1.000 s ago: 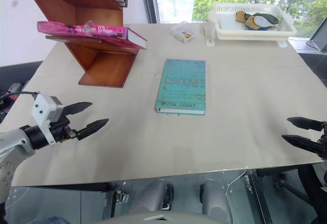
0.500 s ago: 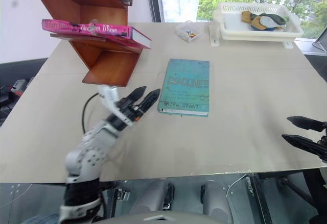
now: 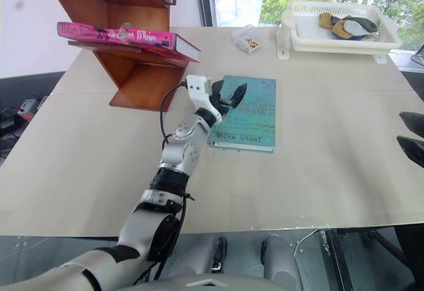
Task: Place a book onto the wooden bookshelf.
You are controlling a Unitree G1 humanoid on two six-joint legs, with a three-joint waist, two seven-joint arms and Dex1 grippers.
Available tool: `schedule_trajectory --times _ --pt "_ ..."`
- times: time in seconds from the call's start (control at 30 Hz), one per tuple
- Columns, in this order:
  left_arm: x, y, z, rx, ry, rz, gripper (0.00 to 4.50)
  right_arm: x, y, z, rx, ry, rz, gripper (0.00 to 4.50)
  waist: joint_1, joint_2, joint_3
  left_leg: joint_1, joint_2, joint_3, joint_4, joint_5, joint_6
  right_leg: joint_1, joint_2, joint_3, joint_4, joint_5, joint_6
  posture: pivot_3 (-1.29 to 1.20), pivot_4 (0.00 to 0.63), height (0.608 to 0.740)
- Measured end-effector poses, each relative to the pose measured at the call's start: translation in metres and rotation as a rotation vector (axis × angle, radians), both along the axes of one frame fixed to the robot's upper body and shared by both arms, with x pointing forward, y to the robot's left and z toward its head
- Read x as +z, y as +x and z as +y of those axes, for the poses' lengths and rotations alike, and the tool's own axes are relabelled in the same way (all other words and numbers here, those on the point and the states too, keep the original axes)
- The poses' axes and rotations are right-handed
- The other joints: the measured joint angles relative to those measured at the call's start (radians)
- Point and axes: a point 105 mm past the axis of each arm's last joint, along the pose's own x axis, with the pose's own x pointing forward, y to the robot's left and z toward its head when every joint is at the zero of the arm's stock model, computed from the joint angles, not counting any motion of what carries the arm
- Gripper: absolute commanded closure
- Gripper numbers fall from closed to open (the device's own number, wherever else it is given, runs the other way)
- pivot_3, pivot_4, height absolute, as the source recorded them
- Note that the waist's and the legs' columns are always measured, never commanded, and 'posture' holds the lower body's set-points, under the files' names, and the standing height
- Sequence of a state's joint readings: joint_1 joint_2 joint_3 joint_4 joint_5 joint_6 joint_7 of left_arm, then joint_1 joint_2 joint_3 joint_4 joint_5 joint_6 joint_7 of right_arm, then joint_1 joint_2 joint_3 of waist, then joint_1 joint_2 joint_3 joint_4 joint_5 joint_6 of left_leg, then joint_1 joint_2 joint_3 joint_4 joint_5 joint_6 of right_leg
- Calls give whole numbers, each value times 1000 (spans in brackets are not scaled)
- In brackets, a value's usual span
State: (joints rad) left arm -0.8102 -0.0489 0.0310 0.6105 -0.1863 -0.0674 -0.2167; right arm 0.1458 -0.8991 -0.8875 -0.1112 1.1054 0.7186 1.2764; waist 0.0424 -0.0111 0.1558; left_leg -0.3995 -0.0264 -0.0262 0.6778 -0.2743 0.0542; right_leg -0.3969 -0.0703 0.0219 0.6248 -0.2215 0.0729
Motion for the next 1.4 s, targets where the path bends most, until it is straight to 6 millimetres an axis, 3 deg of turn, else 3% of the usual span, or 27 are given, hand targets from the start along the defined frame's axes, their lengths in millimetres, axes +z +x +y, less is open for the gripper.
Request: schedule_trajectory --times 0.13,0.27,0.5,0.53,0.77,0.87,1.0,1.07,1.1,1.17,1.23,1.33,1.4 --pt "32 3 6 124 25 -182 21 -1 -2 -3 -25 -2 7 0 -1 0 0 0 -1 1 0 -1 1 0 -1 2 -1 0 0 0 150 740" --pt "45 -3 13 205 38 -295 21 -1 -3 -5 -32 -2 6 0 -1 0 0 0 -1 1 0 -1 1 0 -1 1 -1 0 1 0 150 740" --pt "36 -3 35 343 70 -306 21 -2 -3 -10 -39 4 14 0 -2 0 0 0 -1 1 0 -1 1 0 -1 1 0 1 2 0 150 740" --pt "38 -1 47 394 80 -311 21 -2 -2 -12 -45 1 18 0 -3 0 0 1 0 1 0 -1 1 0 -1 2 0 1 2 0 150 740" --pt "37 0 51 436 65 -298 21 0 0 -18 -50 -6 1 0 -14 0 0 1 0 1 0 -1 1 0 0 1 1 1 2 0 150 740" --pt "36 1 48 371 106 -297 21 -3 0 -18 -48 -12 12 0 -19 0 0 1 0 1 0 -1 1 0 0 1 1 1 2 0 150 740" --pt "39 -13 41 188 335 -420 21 -10 1 -17 -35 -26 39 0 -26 0 0 1 0 1 0 -1 1 0 0 1 0 1 2 0 150 740" --pt "46 -12 61 219 488 -481 21 -13 2 -17 -32 -31 49 0 -30 0 0 1 0 1 0 -1 1 -1 0 2 1 1 2 0 150 740" --pt "55 -10 86 248 613 -515 21 -15 2 -19 -35 -37 54 0 -36 0 1 1 1 2 -1 -1 0 -2 1 3 2 1 2 0 150 740" --pt "80 -8 117 299 669 -539 21 -18 2 -20 -38 -43 61 0 -53 2 0 3 2 3 -3 0 -1 -2 1 4 3 1 2 0 150 740" --pt "83 -10 141 265 678 -486 21 -19 3 -20 -36 -44 67 0 -64 4 -2 6 3 5 -5 0 -1 -2 2 6 3 1 2 0 150 740" --pt "36 -31 179 82 712 -255 21 -23 6 -21 -29 -45 81 0 -88 11 -6 15 5 14 -11 0 -1 0 1 15 3 1 1 0 150 740" --pt "-14 -50 197 -13 729 -57 21 -26 9 -22 -27 -38 89 0 -87 9 -4 15 7 15 -12 0 0 0 2 16 2 1 1 0 150 740"
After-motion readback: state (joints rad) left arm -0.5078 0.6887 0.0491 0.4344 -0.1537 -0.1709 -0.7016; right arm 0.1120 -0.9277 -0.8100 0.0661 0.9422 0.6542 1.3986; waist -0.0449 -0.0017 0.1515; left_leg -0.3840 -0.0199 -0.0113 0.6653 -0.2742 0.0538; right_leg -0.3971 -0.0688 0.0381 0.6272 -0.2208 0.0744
